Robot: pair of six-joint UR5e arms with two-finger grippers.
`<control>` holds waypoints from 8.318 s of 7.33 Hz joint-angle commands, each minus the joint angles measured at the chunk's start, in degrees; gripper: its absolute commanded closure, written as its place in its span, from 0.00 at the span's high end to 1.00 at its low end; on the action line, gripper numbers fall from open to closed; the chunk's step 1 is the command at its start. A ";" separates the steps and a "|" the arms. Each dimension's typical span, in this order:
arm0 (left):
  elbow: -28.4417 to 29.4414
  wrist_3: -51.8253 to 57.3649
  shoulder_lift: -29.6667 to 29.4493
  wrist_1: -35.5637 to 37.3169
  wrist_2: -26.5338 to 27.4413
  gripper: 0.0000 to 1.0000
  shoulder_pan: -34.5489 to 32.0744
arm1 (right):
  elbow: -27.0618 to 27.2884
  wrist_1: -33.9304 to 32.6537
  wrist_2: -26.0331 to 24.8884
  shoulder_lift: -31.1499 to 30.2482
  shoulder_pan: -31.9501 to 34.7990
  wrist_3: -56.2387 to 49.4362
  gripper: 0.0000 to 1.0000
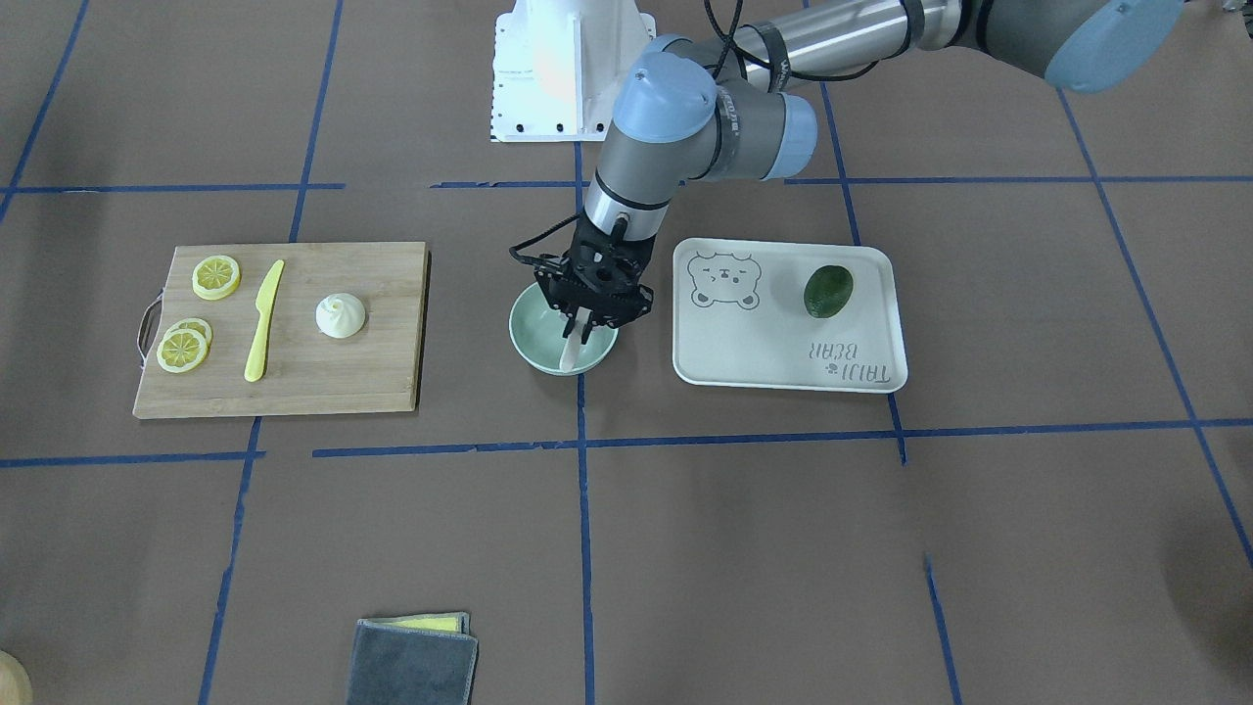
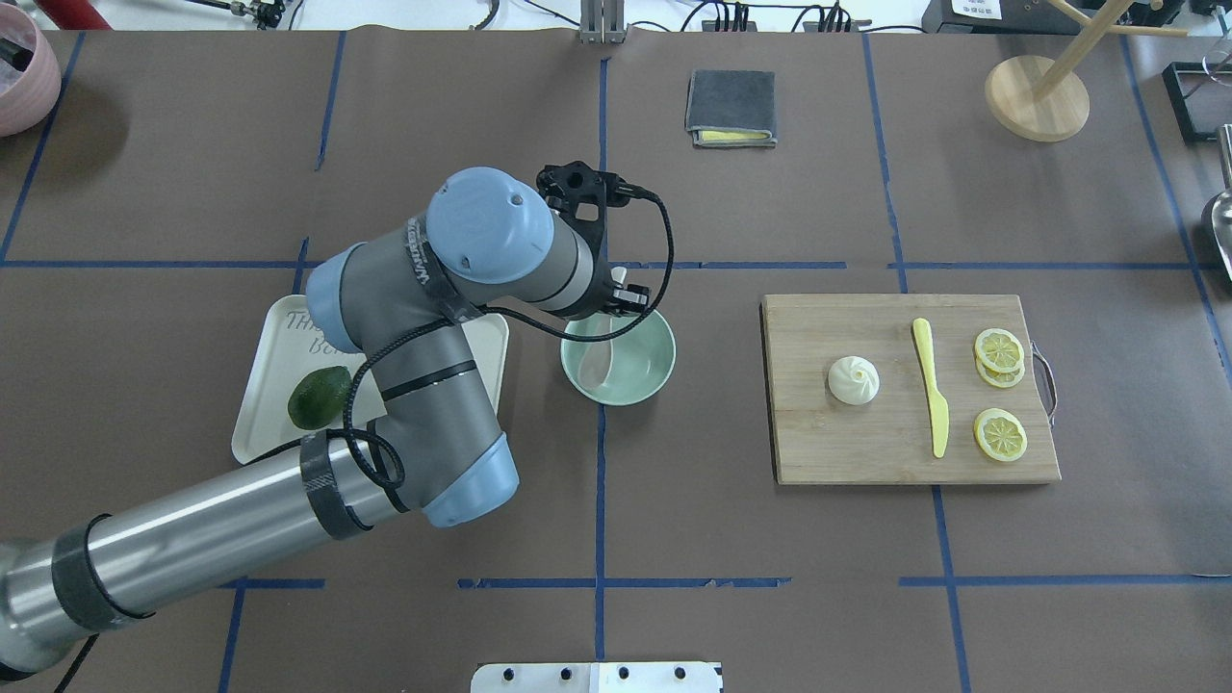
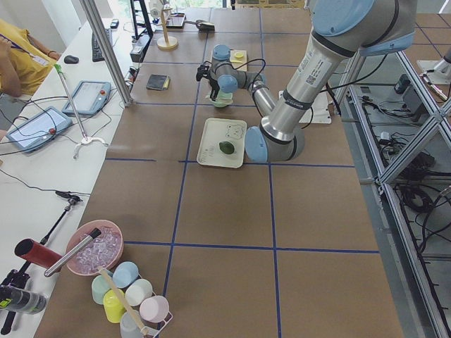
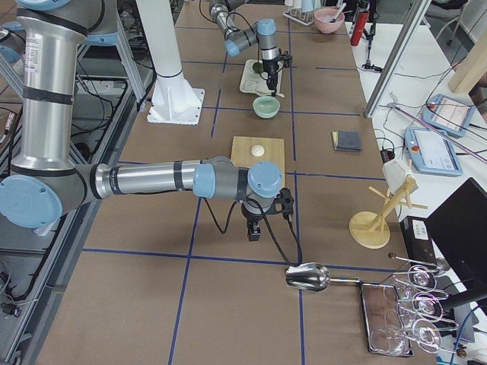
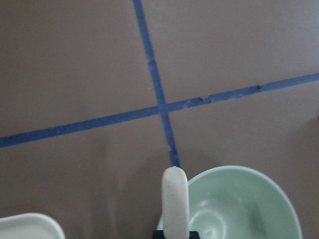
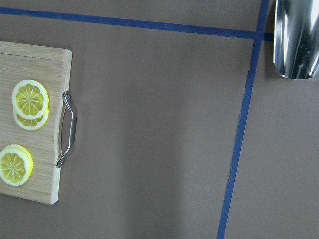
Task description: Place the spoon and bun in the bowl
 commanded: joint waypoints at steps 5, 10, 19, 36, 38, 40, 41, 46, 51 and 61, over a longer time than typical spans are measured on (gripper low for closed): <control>1.24 0.45 0.10 -5.68 4.37 0.85 2.34 | 0.17 0.22 4.42 0.88 -0.73 0.44 1.00; -21.67 17.22 20.72 1.76 1.49 0.85 -7.92 | 0.52 32.94 2.60 7.53 -21.41 50.23 1.00; -28.47 36.32 39.21 1.17 -18.22 0.95 -25.79 | 2.90 29.33 -33.43 17.76 -50.82 78.31 0.99; -28.38 42.11 42.28 1.17 -18.48 0.98 -29.74 | -7.71 12.58 -38.16 49.74 -53.27 91.39 0.00; -27.94 42.20 42.20 1.17 -18.66 0.98 -29.74 | -10.11 15.77 -40.57 48.97 -56.01 95.10 0.32; -27.94 42.20 42.20 1.09 -18.66 0.98 -29.74 | -10.29 15.86 -40.57 49.05 -56.37 95.36 0.74; -27.94 42.12 42.20 1.09 -18.66 0.98 -29.74 | -10.29 15.86 -40.57 49.05 -56.46 95.27 0.85; -25.50 48.65 45.25 0.91 -19.36 0.99 -36.29 | 4.64 16.13 -29.99 30.99 -44.91 83.66 1.00; -11.98 66.55 46.34 0.91 -32.72 1.00 -57.84 | 7.13 15.95 -14.39 9.69 -21.52 41.85 1.00; -20.27 58.10 48.10 24.39 -32.19 1.00 -57.34 | 1.40 10.68 -5.94 1.85 1.11 15.47 1.00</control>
